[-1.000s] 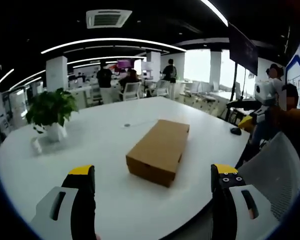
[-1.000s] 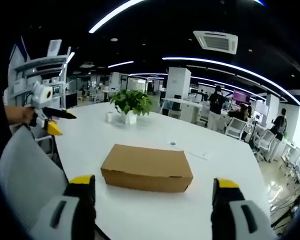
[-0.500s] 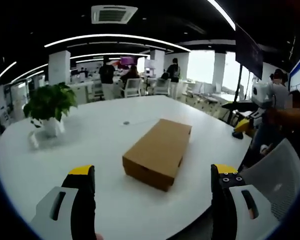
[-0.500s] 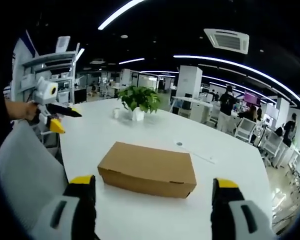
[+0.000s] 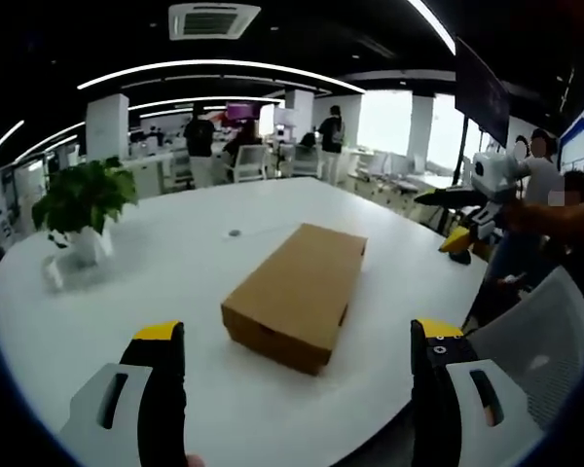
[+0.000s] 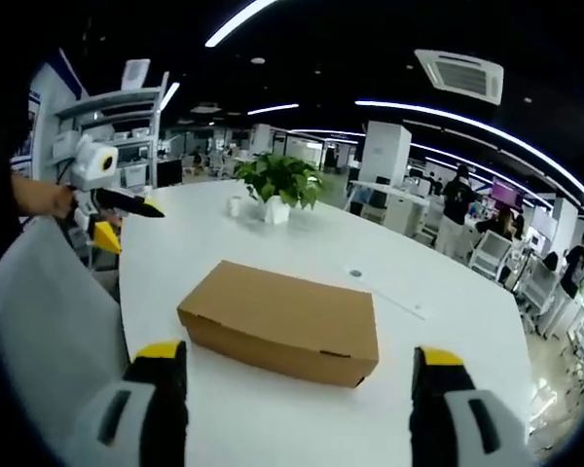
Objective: Operate the shoe box by opening the lid, removing the specified soft item, and placing it in the target area until the item is outside and the box remains undamaged.
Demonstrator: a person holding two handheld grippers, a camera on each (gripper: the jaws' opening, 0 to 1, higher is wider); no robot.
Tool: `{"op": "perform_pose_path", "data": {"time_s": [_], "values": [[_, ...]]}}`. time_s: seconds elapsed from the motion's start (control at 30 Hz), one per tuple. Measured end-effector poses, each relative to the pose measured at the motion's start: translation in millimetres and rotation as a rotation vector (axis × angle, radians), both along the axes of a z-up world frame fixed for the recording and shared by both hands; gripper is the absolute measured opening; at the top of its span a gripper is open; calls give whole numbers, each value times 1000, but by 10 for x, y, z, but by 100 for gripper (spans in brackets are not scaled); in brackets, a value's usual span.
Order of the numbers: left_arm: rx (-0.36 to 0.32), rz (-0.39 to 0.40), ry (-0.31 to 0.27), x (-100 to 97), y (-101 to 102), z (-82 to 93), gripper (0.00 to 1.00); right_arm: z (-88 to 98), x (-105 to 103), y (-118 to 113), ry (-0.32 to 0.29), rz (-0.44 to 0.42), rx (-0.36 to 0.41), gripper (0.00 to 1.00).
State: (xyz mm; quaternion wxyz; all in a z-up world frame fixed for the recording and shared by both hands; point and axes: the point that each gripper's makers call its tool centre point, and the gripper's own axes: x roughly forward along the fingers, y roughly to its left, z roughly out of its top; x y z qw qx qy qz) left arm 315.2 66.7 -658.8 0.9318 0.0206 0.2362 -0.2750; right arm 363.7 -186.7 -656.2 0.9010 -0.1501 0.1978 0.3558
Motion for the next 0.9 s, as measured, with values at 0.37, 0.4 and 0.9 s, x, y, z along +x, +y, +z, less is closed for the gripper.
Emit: {"op": "perform_pose_path", "data": {"time_s": [0.37,0.4,0.9], "values": [[5,9,65,59,-110,-200,100,-209,168,-42,18,74,-36,94],[8,9,68,63,-126,-212,100,-229,184,-47,22,78,-40,94],[45,29,172,210,-305,-528,99,-501,482,-127,87,146,-71,91]]}}
